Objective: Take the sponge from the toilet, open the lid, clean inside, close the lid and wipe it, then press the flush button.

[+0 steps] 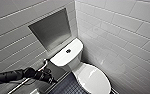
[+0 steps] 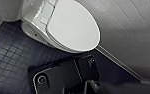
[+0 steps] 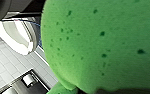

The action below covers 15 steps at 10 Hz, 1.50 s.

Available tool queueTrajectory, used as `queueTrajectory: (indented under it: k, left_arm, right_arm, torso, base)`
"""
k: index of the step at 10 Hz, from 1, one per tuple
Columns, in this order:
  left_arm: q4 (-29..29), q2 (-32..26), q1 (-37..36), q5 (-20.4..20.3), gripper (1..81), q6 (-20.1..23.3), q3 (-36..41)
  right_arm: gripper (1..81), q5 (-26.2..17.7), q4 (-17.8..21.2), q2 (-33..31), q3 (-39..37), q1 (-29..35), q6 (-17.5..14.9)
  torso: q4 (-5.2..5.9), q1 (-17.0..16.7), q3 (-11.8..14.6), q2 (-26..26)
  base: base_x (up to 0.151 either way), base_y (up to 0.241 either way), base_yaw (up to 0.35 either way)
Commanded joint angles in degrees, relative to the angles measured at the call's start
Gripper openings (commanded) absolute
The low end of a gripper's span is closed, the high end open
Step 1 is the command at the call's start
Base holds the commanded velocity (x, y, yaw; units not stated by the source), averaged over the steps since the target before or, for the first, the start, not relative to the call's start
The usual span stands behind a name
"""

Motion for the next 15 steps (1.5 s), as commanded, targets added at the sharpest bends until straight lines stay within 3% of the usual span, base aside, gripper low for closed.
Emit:
queueTrajectory:
  k: [1,3,6,9,11,13,15]
  left_arm:
    - [16.9,-7.1,34.5,-17.5,1.0,0.8,7.9]
    - [20.5,1.6,44.8,-22.5,1.0,0.8,-2.7]
    - [21.8,13.9,54.9,-24.8,1.0,1.2,-20.9]
    - [21.9,25.0,61.5,-31.7,1.0,1.4,-39.2]
    - [21.9,32.5,63.0,-32.0,1.0,1.4,-51.2]
    - [22.0,39.5,63.5,-32.0,1.0,1.4,-61.6]
    - [22.1,44.8,63.8,-31.9,1.0,1.5,-69.4]
  right_arm:
    - [1.0,-5.0,0.1,2.7,-4.1,-2.3,-0.1]
    - [1.0,-5.2,-0.1,5.5,-8.5,-2.3,-0.2]
    - [1.0,-5.2,-0.3,8.1,-11.5,-2.3,-0.3]
    - [1.0,-5.3,-0.3,9.9,-13.7,-2.0,-0.5]
    - [1.0,-5.3,-0.3,10.8,-14.7,-2.0,-0.6]
    - [1.0,-5.3,-0.3,11.0,-14.8,-2.1,-0.6]
    - [1.0,-5.2,-0.2,11.3,-15.6,-2.3,-0.5]
  torso:
    - [0.0,0.0,4.7,0.0]
    - [0.0,0.0,8.5,0.0]
    - [0.0,-0.1,14.5,-0.1]
    - [0.0,-0.2,19.1,-0.2]
    - [0.0,-0.3,22.2,-0.2]
    - [0.0,-0.3,23.7,-0.3]
    - [0.0,-0.4,23.1,-0.3]
  base:
    - [0.0,0.0,0.0]
    - [0.0,0.0,0.0]
    - [0.0,0.0,0.0]
    - [0.0,0.0,0.0]
    - [0.0,0.0,0.0]
    - [0.0,0.0,0.0]
    - [0.0,0.0,0.0]
